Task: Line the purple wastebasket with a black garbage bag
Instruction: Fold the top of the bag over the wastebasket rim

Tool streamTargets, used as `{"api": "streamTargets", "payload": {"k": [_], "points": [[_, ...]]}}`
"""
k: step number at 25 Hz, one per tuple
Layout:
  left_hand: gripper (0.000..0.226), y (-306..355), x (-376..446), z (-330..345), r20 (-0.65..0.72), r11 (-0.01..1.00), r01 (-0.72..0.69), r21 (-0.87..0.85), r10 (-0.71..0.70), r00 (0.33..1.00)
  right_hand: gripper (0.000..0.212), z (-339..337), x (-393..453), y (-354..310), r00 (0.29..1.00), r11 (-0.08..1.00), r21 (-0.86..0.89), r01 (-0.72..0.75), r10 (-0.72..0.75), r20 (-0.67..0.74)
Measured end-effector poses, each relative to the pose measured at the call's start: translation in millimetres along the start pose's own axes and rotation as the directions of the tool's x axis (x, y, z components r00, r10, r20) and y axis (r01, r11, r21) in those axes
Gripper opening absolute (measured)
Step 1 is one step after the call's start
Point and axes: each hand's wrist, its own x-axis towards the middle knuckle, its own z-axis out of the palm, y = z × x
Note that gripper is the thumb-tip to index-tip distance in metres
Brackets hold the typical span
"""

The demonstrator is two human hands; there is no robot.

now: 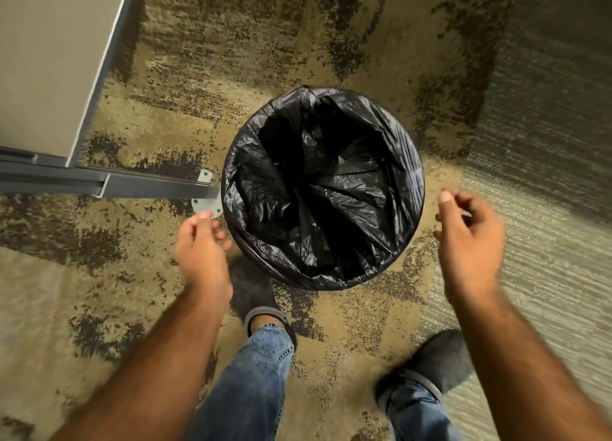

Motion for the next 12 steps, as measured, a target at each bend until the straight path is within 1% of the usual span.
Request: {"api": "streamTargets", "payload": {"k": [1, 3, 4, 5, 6, 8, 10, 12], "points": [[0.021, 5.9, -14.0, -5.5, 0.061, 0.999, -0.039, 0.014, 0.038, 0.997, 0.031, -0.8, -14.2, 1.1, 0.999, 1.0, -0.022, 0.016, -0.015, 0.033], [0.023, 11.2, -38.0, -8.9, 0.192, 0.979, -0.11, 0.171, 0.076, 0.978, 0.041, 2.5, -31.7, 6.1, 0.993, 0.998, -0.057, -0.027, 0.033, 0.111], [0.031, 10.1, -45.0, -7.8, 0.218, 0.96, -0.141, 0.243, 0.088, 0.972, 0.044, 5.4, -35.2, 8.4, 0.987, 0.995, -0.078, -0.064, 0.075, 0.142], [0.041, 9.7, -50.0, -5.1, 0.201, 0.949, -0.132, 0.285, 0.075, 0.977, 0.047, 7.8, -36.8, 9.9, 0.978, 0.991, -0.08, -0.111, 0.123, 0.169], [0.045, 8.4, -53.2, -2.9, 0.173, 0.951, -0.108, 0.29, 0.059, 0.983, 0.049, 10.5, -36.8, 11.0, 0.965, 0.984, -0.059, -0.168, 0.176, 0.196], [0.04, 6.5, -55.9, 2.7, 0.132, 0.961, -0.075, 0.266, 0.04, 0.99, 0.05, 16.6, -37.7, 13.3, 0.937, 0.963, 0.007, -0.27, 0.261, 0.231], [0.041, 8.6, -58.1, 9.9, 0.114, 0.961, -0.053, 0.271, 0.022, 0.993, 0.047, 18.5, -36.4, 15.3, 0.938, 0.958, -0.01, -0.287, 0.283, 0.2], [0.049, 14.0, -60.5, 16.7, 0.135, 0.961, -0.071, 0.265, 0.036, 0.99, 0.044, 16.0, -32.7, 14.7, 0.948, 0.96, -0.014, -0.28, 0.278, 0.153]]}}
